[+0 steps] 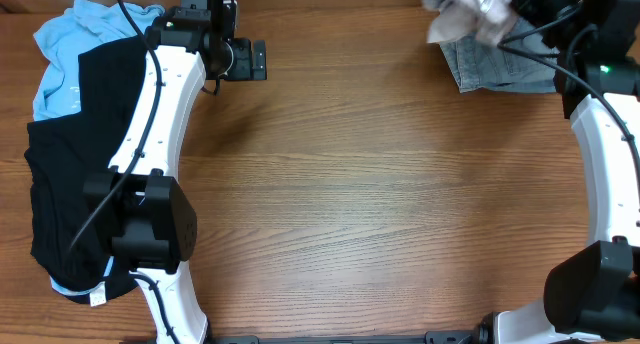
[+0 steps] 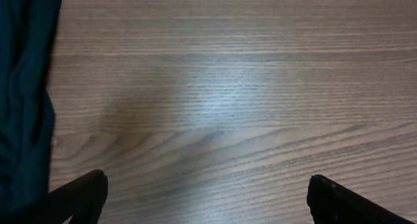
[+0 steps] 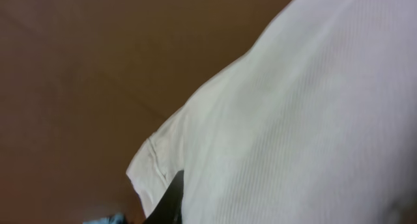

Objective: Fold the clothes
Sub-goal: 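Grasp the folded shorts with the right gripper and carry them to the top right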

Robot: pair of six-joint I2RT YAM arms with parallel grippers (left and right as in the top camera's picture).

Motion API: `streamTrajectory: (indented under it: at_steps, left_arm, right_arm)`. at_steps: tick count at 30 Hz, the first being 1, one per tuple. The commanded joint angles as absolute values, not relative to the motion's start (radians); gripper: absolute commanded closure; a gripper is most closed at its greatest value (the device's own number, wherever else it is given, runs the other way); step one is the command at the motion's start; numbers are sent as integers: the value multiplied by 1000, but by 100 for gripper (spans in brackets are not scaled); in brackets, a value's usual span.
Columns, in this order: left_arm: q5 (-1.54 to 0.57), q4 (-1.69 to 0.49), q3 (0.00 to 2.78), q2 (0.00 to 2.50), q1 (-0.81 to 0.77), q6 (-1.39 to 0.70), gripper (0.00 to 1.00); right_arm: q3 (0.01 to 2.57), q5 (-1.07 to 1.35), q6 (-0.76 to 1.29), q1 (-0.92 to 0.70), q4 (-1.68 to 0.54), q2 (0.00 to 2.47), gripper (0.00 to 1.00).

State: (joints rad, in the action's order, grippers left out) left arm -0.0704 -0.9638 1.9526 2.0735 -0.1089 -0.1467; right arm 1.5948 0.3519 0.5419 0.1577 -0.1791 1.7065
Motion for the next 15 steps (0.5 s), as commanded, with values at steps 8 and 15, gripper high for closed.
streamTrajectory:
  at_steps: [8,15]
  left_arm:
    - [-70,-951,1948,2074,-105,-150,0]
    - [-70,-929,1948,2074,-105,-150,0]
  right_arm:
    - [1625,266,535,164,184,1922,96]
    - [1625,258,531,194,260,2044,96]
